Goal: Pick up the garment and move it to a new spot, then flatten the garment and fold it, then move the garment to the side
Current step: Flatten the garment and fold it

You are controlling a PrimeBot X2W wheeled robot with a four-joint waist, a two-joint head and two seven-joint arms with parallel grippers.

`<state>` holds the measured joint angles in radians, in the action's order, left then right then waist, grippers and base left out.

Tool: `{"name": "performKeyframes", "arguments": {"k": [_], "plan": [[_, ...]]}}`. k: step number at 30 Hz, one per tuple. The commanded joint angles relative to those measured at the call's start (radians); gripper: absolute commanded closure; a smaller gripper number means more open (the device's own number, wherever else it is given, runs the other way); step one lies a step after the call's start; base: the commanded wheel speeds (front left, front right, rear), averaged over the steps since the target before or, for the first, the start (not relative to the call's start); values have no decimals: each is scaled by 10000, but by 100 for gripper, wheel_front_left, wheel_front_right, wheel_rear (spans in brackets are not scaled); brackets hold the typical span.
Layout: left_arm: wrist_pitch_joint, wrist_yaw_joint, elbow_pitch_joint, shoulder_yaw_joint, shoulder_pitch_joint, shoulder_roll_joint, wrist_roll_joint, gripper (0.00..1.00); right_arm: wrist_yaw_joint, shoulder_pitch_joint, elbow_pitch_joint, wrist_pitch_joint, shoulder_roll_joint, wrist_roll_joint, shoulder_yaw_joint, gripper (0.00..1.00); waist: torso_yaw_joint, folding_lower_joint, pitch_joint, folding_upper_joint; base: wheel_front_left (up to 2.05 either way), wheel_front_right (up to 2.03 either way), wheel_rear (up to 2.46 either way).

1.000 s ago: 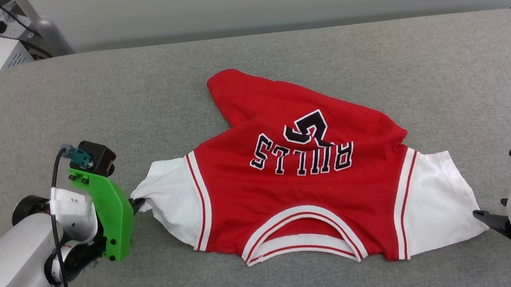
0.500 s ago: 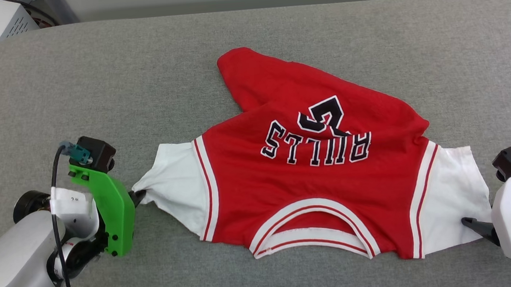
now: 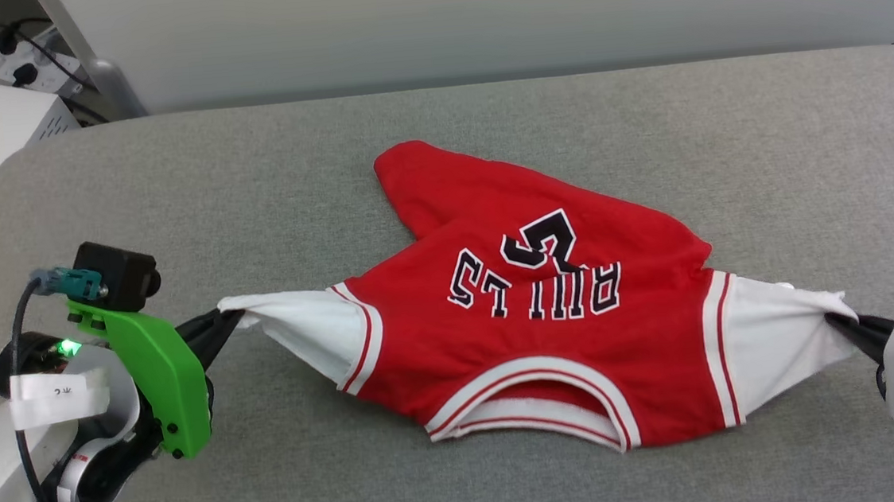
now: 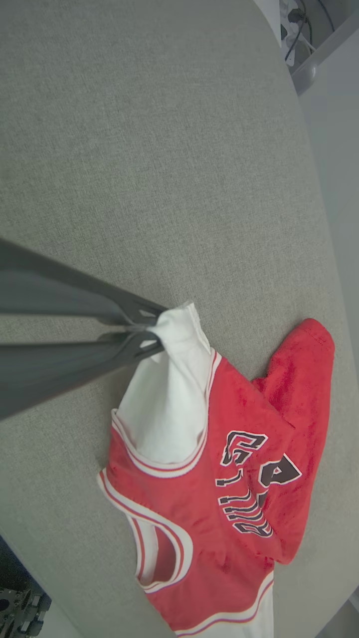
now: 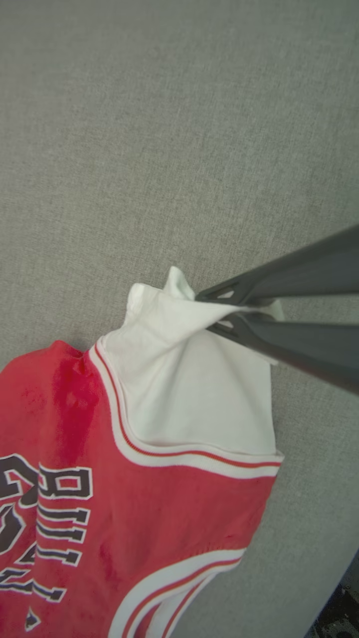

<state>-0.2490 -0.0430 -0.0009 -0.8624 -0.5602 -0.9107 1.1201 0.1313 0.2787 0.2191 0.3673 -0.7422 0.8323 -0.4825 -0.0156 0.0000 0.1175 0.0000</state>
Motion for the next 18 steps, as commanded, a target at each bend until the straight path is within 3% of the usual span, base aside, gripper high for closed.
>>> {"name": "performKeyframes", "arguments": {"k": [1, 10, 18], "plan": [[123, -126, -269, 141, 117, -170, 98, 100, -6, -112, -234, -136, -107, 54, 227, 100, -112, 0, -463, 0, 0, 0, 0], [771, -588, -2157, 1111, -725, -673, -286, 100, -6, 200, -2351, -164, -139, -113, 1985, 100, -160, 0, -702, 0, 0, 0, 0], [893, -634, -2192, 1569, -2487, -75, -1065, 100, -6, 1465, -3614, 276, 249, -443, 3141, 100, -158, 0, -373, 0, 0, 0, 0]]}}
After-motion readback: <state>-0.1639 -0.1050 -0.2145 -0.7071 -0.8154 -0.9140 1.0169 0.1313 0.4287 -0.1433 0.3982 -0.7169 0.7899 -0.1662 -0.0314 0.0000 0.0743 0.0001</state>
